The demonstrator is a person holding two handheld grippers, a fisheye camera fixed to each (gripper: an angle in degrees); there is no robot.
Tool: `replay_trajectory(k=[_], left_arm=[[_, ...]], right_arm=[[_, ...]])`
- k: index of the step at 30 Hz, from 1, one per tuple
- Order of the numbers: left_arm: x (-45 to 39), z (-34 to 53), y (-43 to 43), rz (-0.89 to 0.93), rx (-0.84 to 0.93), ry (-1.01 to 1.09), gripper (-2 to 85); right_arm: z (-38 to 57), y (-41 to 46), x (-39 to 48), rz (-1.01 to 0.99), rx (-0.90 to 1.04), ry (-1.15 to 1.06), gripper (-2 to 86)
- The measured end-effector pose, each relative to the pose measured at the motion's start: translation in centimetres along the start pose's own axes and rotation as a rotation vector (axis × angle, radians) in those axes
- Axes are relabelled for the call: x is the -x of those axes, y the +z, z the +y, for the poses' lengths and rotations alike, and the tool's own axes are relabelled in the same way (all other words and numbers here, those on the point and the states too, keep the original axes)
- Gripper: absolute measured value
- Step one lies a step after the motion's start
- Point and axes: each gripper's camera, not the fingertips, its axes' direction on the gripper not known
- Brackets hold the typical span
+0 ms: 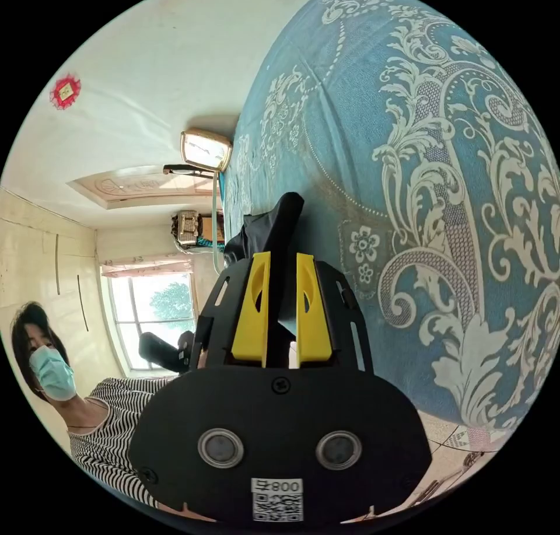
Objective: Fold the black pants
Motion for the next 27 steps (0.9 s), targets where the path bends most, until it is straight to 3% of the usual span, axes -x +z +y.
replay_trajectory(k=[6,13,19,27], left_arm=[[-4.2,0.9,1.0,0.002,0.003,0.027,3.2],[-8.2,2.5,1.6,0.019,0.012,0.070,3.0],[-12.4,4.4,0.8,0.048,-0.031,0.134,2.6],[-18.3,9.3,0.8,0.164,-0.107,0.229,2.6]], right_arm=[[-4.7,2.2,0.3,0.025,0.035,0.056,10.2],[-6.3,2.8,1.3,-0.012,0.045,0.077,5.8],[-5.6,-0.4,4.0,0.011,0.038,-0.001,3.4],[-0.1,-8.2,5.1,0.034,-0.125,0.041,2.6]])
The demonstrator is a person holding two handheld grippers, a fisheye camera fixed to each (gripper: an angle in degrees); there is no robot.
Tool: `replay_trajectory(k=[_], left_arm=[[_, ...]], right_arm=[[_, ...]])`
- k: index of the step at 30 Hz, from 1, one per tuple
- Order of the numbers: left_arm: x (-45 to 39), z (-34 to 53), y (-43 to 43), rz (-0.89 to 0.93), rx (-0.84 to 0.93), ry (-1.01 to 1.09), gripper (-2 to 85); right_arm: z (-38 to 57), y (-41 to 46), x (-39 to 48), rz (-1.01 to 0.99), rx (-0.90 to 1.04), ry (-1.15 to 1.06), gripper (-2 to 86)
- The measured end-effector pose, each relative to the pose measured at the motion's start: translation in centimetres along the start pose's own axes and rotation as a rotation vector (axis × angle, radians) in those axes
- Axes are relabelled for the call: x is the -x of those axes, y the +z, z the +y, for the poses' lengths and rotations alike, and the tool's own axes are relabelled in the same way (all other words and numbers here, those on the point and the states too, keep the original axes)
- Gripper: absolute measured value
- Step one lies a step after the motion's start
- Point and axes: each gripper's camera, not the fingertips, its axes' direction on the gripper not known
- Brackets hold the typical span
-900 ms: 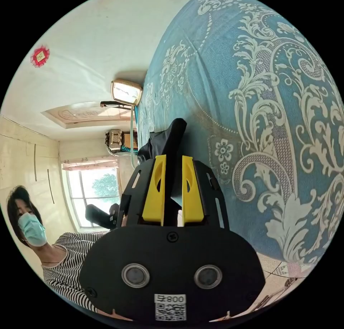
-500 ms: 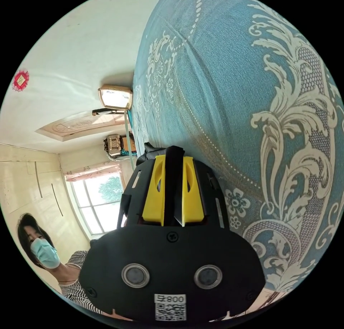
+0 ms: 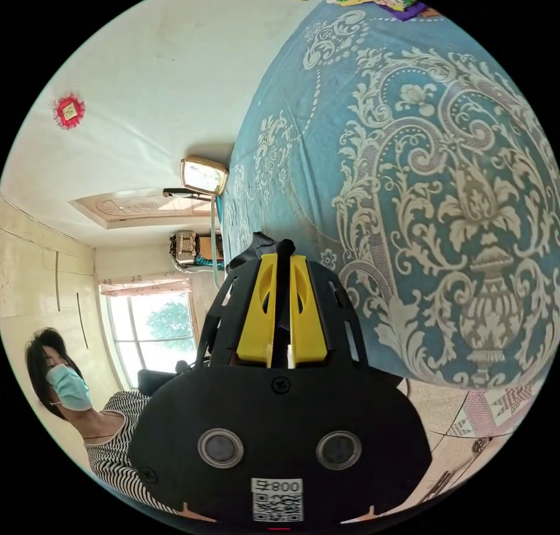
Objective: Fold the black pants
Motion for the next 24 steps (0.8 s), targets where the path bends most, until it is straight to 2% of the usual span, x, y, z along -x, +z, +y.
replay_trajectory(k=[5,13,18,24], left_arm=[[-0.8,5.8,-1.2,0.013,-0.044,-0.019,2.6],[4.3,20.3,-6.7,0.013,-0.217,-0.258,2.9],[7.9,32.4,-10.2,0.011,-0.354,-0.406,2.9],[13.2,47.0,-11.0,0.000,-0.432,-0.615,2.8]], right_arm=[[3.2,-1.8,1.1,-0.029,-0.059,0.031,2.5],[4.1,1.9,10.6,-0.148,-0.070,-0.100,2.5],[3.6,7.3,20.2,-0.178,-0.018,-0.233,2.5],[2.4,16.5,28.7,-0.195,0.057,-0.300,2.7]])
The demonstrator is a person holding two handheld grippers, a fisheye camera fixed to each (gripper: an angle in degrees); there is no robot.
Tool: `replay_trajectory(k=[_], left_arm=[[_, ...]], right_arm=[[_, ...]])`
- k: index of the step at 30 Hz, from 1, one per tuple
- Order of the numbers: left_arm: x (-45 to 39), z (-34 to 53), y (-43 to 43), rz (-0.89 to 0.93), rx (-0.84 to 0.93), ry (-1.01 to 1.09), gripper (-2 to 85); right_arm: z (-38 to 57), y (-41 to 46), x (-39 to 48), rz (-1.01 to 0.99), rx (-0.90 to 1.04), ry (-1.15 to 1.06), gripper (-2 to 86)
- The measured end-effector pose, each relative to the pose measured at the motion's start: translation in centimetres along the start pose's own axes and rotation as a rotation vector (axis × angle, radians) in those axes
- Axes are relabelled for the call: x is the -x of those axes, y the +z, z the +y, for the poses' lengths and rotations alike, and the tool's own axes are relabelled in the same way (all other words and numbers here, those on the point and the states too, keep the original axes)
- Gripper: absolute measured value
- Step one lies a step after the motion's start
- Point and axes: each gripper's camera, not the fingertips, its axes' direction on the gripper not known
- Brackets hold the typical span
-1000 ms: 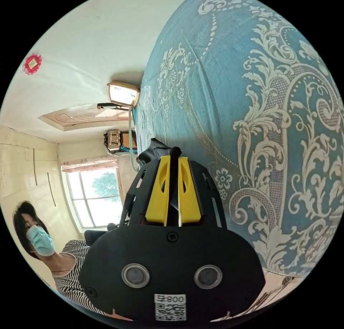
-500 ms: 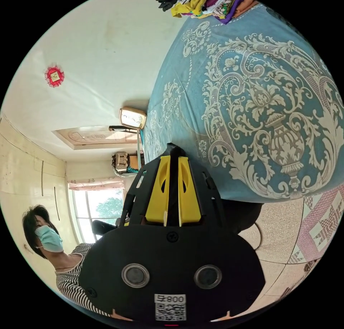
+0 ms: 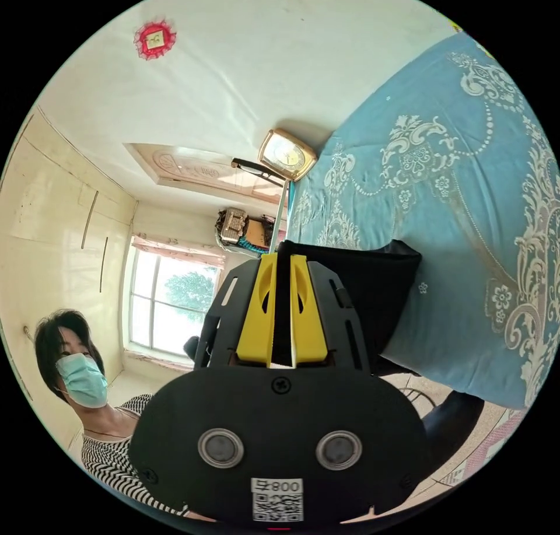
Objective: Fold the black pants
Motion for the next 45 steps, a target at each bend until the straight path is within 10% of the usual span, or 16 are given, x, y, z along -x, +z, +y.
replay_trajectory(k=[24,39,45], left_arm=[[35.9,31.4,-3.7,0.051,-0.035,-0.657,3.6],[35.0,44.9,-7.3,0.016,-0.233,-0.747,1.2],[32.6,41.0,-2.9,-0.144,-0.001,-0.534,0.3]], right_arm=[[-10.0,38.2,6.5,0.223,0.337,0.074,3.1],[-8.4,44.9,11.1,0.184,0.432,-0.173,0.3],[-7.0,52.1,11.4,0.442,0.573,-0.256,0.1]])
